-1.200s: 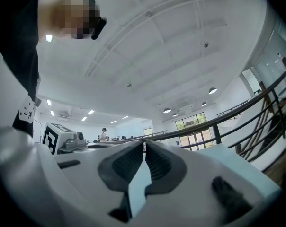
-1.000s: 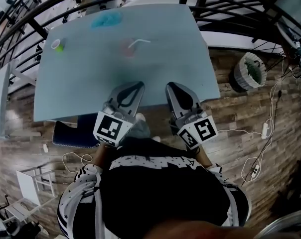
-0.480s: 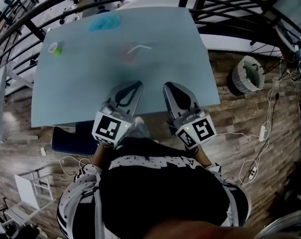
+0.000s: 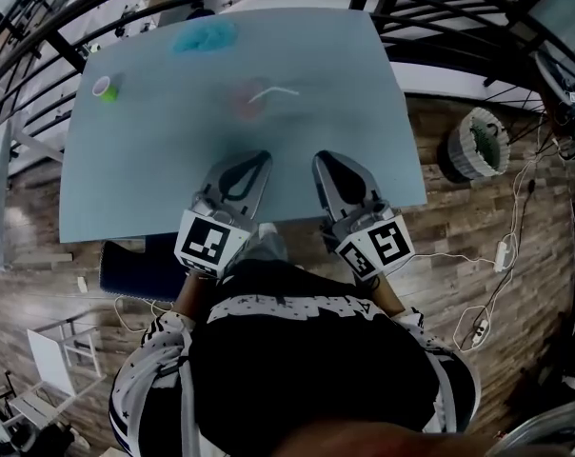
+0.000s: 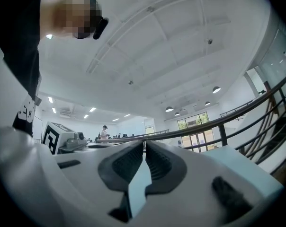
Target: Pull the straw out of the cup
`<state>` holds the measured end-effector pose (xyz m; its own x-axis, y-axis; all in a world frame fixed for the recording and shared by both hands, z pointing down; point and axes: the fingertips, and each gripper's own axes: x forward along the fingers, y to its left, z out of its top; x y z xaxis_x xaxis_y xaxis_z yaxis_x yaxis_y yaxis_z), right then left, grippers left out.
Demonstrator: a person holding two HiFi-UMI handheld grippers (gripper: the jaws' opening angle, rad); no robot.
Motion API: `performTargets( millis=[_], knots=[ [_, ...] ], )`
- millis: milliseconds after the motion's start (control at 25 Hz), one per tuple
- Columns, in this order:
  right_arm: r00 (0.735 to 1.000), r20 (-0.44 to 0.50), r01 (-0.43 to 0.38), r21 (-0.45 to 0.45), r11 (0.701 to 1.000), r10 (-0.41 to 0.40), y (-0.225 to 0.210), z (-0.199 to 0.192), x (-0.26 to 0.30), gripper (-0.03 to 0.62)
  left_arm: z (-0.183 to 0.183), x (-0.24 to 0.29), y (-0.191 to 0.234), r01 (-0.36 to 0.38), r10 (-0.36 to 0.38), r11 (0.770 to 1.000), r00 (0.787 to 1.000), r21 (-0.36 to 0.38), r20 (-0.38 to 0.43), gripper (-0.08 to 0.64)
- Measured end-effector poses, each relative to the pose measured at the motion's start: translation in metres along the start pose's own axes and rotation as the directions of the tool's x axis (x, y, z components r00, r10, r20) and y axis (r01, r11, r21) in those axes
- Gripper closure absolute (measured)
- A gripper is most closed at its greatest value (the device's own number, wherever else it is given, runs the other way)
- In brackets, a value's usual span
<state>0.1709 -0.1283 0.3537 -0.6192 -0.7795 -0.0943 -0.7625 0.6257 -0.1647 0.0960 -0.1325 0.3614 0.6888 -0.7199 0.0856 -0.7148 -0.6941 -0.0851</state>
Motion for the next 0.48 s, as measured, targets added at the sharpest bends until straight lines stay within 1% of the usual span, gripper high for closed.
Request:
performTargets(
  millis=[280,480],
  knots=[
    [0.999,-0.012,-0.038,0.000,0.999,0.038,-0.001,-0.002,0.015,0.563,-0.001,0.005,0.012,-0.015,0.015,1.000,1.000,-0.011,-0.005,0.546],
    [0.997,-0.032,-0.067,0.013,0.998,0.068,-0.003,-0.010,0.026,0.563,-0.005,0.010,0.022,-0.032,0.032,0.999,0.999,-0.017,-0.014,0.546]
  ],
)
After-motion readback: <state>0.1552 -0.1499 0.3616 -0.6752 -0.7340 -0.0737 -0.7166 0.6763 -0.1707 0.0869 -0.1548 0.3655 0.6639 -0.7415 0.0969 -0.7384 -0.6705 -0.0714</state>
